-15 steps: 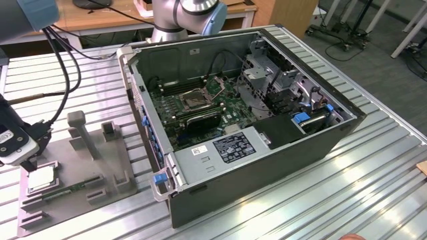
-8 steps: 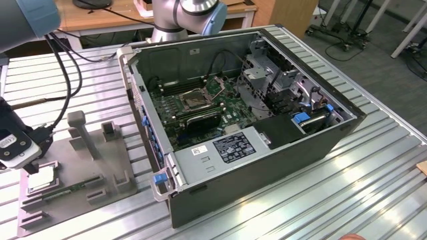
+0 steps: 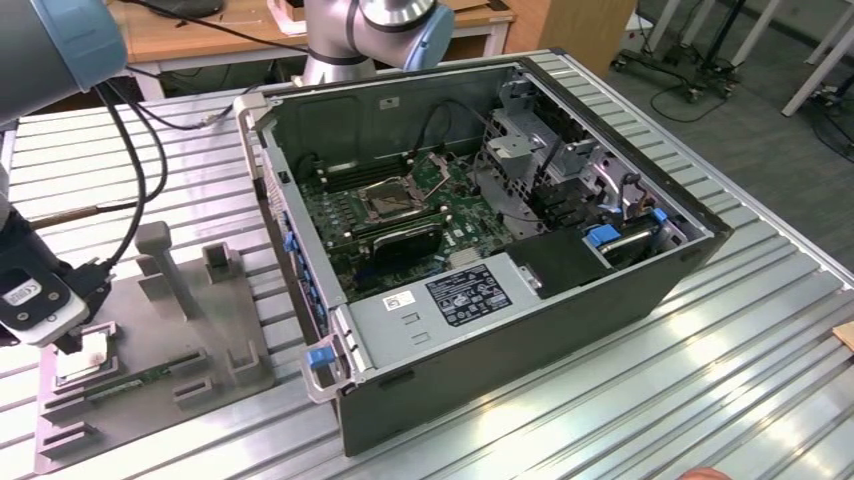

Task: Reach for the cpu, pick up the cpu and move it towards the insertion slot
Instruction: 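Reach for the cpu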

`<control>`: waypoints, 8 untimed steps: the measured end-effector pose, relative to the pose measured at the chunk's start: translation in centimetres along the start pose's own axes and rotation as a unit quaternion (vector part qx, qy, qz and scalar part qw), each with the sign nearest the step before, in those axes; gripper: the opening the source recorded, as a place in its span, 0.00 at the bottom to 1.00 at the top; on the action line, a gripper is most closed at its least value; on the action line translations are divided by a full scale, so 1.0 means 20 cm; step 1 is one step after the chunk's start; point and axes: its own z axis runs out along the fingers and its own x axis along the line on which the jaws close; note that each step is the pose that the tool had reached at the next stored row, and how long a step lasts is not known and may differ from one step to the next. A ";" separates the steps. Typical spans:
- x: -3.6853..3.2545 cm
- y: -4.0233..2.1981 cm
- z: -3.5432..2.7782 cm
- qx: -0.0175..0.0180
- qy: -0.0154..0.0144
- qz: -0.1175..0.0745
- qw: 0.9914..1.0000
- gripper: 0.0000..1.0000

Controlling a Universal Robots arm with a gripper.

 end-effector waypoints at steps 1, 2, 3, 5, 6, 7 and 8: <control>0.000 0.000 0.001 0.000 0.000 0.000 1.000 0.10; 0.000 0.000 0.001 0.000 0.000 0.000 1.000 0.10; 0.000 0.000 0.001 0.001 0.000 0.000 1.000 0.10; 0.000 0.000 0.002 0.001 0.000 0.000 1.000 0.10; 0.000 0.000 0.002 0.001 0.000 0.000 1.000 0.10; 0.000 0.000 0.002 0.001 0.000 0.000 1.000 0.11; 0.000 0.000 0.002 0.001 0.000 0.000 1.000 0.11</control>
